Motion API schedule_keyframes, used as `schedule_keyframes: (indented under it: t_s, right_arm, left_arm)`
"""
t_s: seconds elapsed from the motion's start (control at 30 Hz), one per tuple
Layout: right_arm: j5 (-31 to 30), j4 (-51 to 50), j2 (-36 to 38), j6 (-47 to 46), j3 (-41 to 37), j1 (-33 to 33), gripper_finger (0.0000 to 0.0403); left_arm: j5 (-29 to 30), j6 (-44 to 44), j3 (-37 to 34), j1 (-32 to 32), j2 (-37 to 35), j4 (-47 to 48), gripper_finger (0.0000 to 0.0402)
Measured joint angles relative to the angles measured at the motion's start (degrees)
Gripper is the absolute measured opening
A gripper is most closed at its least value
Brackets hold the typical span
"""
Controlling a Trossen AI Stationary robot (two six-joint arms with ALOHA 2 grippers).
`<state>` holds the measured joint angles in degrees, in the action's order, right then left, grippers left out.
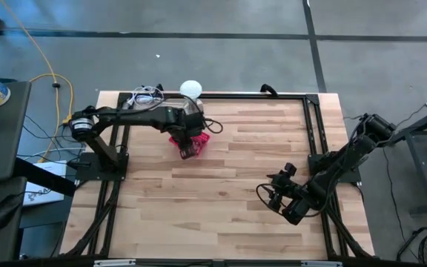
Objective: Pick & Place Dice
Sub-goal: Put the pink die into the red basket, then return to Home Position
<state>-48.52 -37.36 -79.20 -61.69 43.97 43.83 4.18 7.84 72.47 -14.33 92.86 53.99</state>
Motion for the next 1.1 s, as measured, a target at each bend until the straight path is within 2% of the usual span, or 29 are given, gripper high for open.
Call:
schedule_keyframes:
  t_s: [0.27,0.57,0.67,0.83,0.93,1.1]
  right_arm:
    - [2.5,4.9,0.0,0.4,0.0,0.0,0.0201]
    - [5.9,10.6,0.0,0.5,0.0,0.0,0.0201]
    - [5.9,10.8,0.0,1.2,0.0,0.0,0.0201]
    - [3.2,10.7,-2.1,10.6,0.0,-1.7,0.0201]
    - [3.5,13.7,-2.6,10.1,0.0,-3.3,0.0201]
    - [9.6,18.9,-2.8,10.4,0.0,-5.0,0.0201]
  left_arm:
    - [1.8,2.2,-0.5,0.7,0.0,0.2,0.0109]
    - [11.2,0.1,-0.5,1.5,0.0,1.8,0.0161]
    - [9.7,-0.8,-0.5,1.8,0.0,3.2,0.0167]
    - [8.0,-2.3,-0.5,1.9,0.0,4.0,0.0158]
    - [8.1,-2.5,-0.5,1.9,-0.2,7.7,0.0153]
    - [8.1,-0.6,-0.5,1.9,-0.7,20.5,0.015]
